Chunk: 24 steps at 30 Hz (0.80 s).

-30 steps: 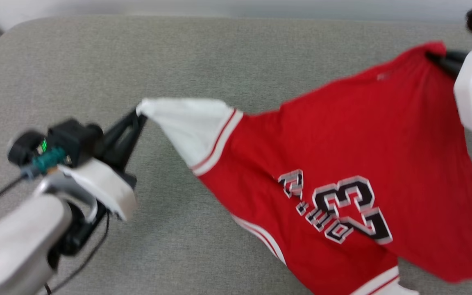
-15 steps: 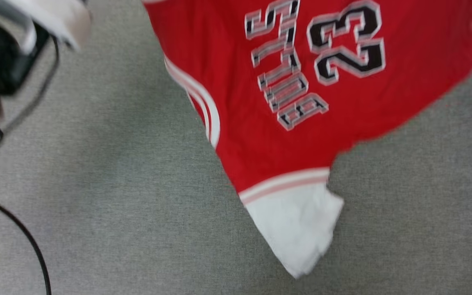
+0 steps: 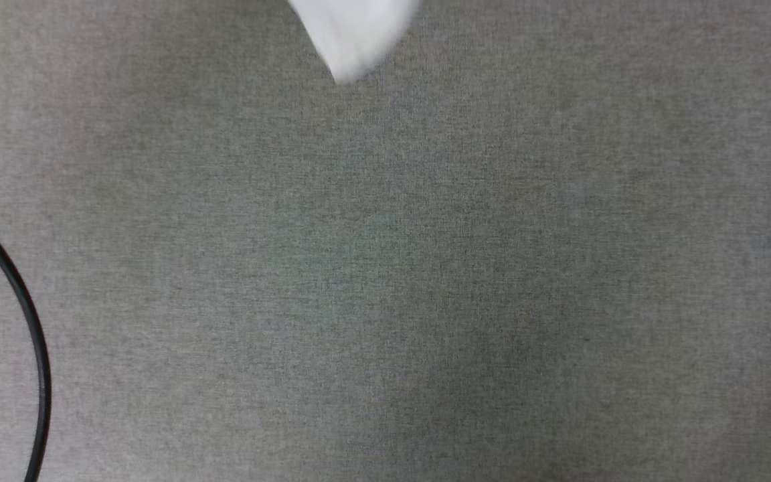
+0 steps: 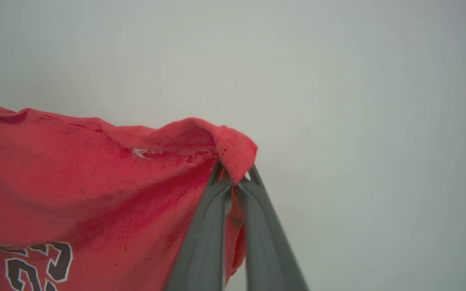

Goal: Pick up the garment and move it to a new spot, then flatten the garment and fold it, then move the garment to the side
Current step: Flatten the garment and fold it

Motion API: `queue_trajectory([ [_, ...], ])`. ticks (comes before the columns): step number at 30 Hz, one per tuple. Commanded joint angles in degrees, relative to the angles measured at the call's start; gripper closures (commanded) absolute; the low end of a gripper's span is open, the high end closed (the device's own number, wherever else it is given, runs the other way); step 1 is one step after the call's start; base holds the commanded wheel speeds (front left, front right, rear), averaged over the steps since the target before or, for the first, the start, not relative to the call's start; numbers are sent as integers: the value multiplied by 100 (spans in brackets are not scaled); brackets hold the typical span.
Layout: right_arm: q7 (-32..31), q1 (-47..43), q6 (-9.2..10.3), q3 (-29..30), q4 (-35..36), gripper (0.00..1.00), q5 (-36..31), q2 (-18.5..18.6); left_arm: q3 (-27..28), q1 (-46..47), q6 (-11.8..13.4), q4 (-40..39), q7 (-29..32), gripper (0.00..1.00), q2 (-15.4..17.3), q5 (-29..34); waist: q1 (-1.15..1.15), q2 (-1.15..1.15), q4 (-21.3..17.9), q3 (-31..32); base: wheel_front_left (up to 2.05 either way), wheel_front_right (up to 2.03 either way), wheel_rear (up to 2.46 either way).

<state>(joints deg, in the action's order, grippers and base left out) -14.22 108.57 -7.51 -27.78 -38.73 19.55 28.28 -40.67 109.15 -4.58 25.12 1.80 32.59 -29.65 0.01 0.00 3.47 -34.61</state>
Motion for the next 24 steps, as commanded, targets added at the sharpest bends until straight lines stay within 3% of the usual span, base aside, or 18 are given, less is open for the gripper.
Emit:
queue_trajectory([
  [1,112,274,4,9,-156,100,-99,-98,38,316,-45,223,-56,100,-106,8,-1,0,8,-139,0,0,0],
  [10,593,880,4,-392,-881,100,-181,-321,-148,1114,-216,1233,-456,100,-365,112,-1,0,4,-527,0,0,0],
  [24,1250,-137,4,-1436,-1626,100,408,-565,-618,-128,-279,2041,-1187,100,-475,-264,-1,0,53,-582,0,0,0],
])
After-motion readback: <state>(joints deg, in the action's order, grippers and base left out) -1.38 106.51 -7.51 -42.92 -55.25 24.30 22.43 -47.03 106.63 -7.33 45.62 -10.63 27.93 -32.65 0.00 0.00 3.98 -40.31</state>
